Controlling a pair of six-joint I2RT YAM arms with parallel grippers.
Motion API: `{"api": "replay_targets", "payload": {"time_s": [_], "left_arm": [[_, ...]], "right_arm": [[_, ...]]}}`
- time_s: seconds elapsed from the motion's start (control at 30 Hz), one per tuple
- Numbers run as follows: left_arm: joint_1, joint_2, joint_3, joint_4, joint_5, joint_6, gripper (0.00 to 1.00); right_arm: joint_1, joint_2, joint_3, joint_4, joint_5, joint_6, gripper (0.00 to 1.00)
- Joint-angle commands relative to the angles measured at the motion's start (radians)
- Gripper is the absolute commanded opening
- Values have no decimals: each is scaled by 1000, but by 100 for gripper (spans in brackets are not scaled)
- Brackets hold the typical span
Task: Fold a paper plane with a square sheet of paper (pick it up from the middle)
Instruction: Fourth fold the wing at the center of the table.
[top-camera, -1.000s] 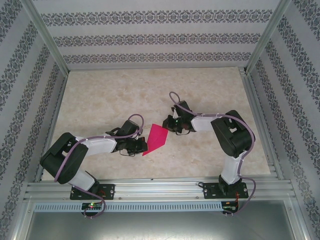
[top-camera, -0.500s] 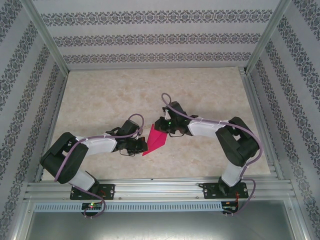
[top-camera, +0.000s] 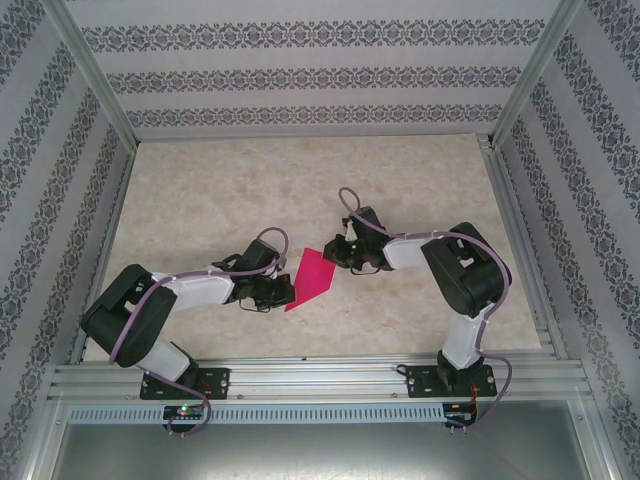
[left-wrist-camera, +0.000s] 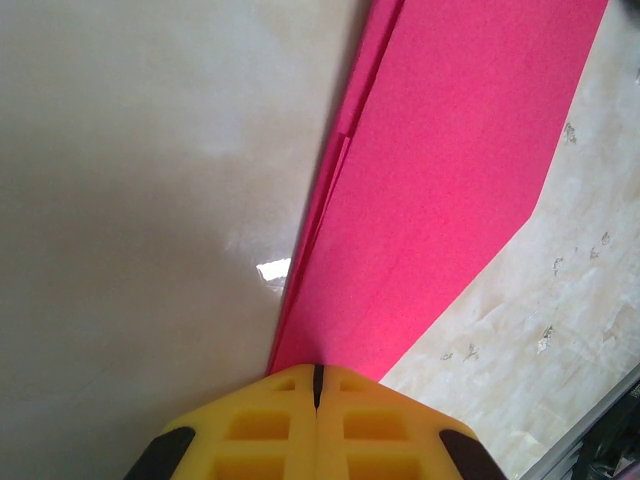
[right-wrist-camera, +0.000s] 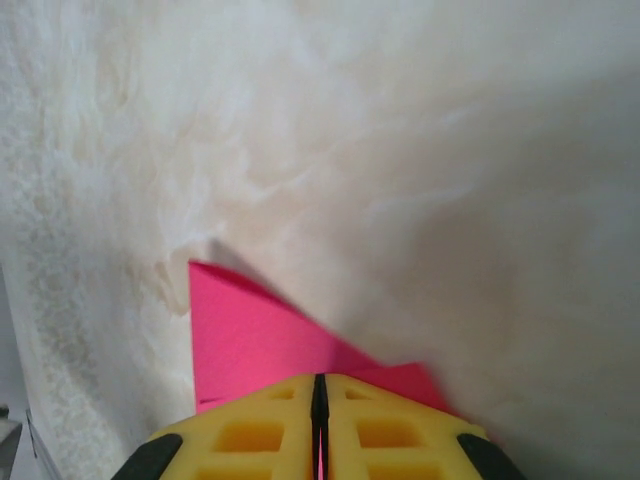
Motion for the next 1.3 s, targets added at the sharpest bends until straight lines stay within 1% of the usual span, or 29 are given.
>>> {"api": "replay_targets", "payload": {"time_s": [0.0, 0.1, 0.17, 0.27, 0.37, 0.5, 0.57, 0.6, 0.67, 0.77, 0.9, 0.97, 1.07, 1.13, 1.27], "left_arm": [[-9, 30, -27, -163, -61, 25, 4], [-9, 29, -29, -159, -59, 21, 4], [-9, 30, -26, -149, -50, 14, 4], [-9, 27, -23, -150, -54, 12, 4], [-9, 30, -23, -152, -59, 17, 4], [-9, 44, -17, -156, -49, 25, 4], [-9, 45, -14, -159, -48, 28, 3], [-9, 43, -14, -163, -50, 29, 4], [-9, 39, -11, -172, -54, 32, 3], [-9, 34, -13, -177, -57, 34, 4], [-9, 35, -7, -189, -60, 44, 3], [-9, 35, -12, -180, -59, 38, 4], [-9, 40, -16, -165, -56, 30, 4], [-9, 45, -16, -160, -54, 29, 4], [-9, 47, -12, -159, -47, 30, 4]], "right_arm": [[-45, -40, -8, -46, 54, -59, 11], [-42, -61, 12, -43, -8, -89, 12], [-38, -83, 7, -39, -21, -84, 12], [-12, -126, -15, -35, -15, -73, 14], [45, -153, -30, -28, -2, -58, 14], [118, -141, -24, -32, 26, -47, 14], [132, -124, -13, -59, 37, -50, 14], [134, -131, -15, -79, 62, -56, 14], [129, -160, -40, -90, 111, -60, 14], [79, -203, -34, -141, 102, -85, 14], [5, -318, -14, -246, 140, -134, 18], [-3, -367, -12, -252, 137, -138, 20], [22, -376, -25, -188, 73, -93, 19], [61, -340, -37, -125, 42, -45, 17], [149, -216, -46, -5, 31, 31, 14]]}}
